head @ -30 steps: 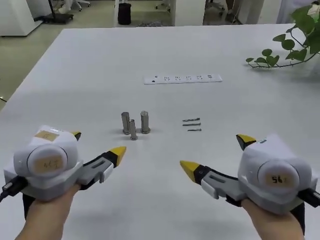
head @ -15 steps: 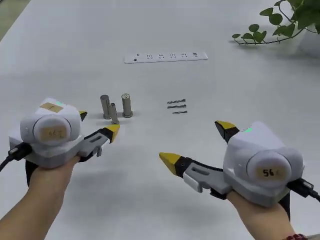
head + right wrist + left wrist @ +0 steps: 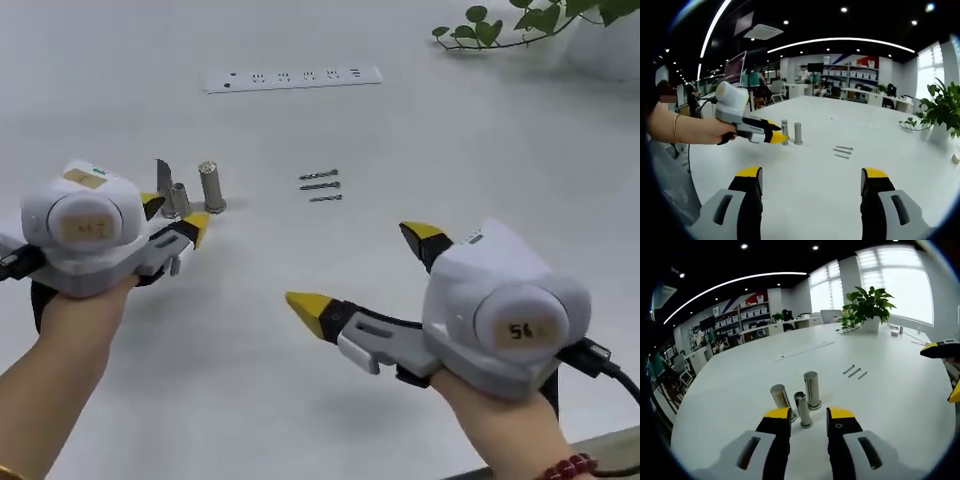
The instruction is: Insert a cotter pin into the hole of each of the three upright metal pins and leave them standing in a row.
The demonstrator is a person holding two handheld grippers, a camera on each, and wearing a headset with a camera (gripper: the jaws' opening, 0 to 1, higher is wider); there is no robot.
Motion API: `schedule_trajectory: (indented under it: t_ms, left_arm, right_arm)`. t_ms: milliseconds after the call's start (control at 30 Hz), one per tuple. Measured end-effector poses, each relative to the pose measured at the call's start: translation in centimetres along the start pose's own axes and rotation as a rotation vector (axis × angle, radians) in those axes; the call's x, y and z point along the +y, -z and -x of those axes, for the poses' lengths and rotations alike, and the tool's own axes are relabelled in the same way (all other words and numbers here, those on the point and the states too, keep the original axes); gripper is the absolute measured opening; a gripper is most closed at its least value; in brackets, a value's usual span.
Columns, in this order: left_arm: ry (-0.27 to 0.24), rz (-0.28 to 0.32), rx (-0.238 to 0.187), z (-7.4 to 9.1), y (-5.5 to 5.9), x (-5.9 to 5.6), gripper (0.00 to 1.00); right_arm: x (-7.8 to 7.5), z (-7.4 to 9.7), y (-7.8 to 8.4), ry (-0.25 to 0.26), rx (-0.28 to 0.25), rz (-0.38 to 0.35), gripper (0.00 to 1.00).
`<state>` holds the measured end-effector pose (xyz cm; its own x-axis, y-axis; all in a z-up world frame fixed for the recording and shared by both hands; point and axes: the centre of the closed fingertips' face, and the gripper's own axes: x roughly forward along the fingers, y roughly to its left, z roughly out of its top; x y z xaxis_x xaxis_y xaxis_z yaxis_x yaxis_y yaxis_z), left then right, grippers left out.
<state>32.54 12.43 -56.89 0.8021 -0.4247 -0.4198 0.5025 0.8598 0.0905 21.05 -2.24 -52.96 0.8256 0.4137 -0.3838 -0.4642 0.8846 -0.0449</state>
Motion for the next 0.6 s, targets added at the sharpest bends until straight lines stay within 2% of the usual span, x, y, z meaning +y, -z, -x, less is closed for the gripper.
schedule_trajectory:
  t_ms: [267, 433, 600]
  left_arm:
    - [0.002, -0.013, 0.013, -1.2, 0.6, 0.5, 0.16]
    - [0.012, 0.019, 0.003, -1.6, 0.4, 0.8, 0.12]
    - [0.022, 0.008, 0.006, -1.9, 0.4, 0.8, 0.07]
  right_arm:
    - [0.0, 0.0, 0.4, -0.002, 0.019, -0.012, 0.77]
    - [-0.1, -0.1, 0.8, -0.004, 0.036, -0.021, 0.77]
    - [-0.2, -0.1, 0.9, -0.001, 0.042, -0.022, 0.77]
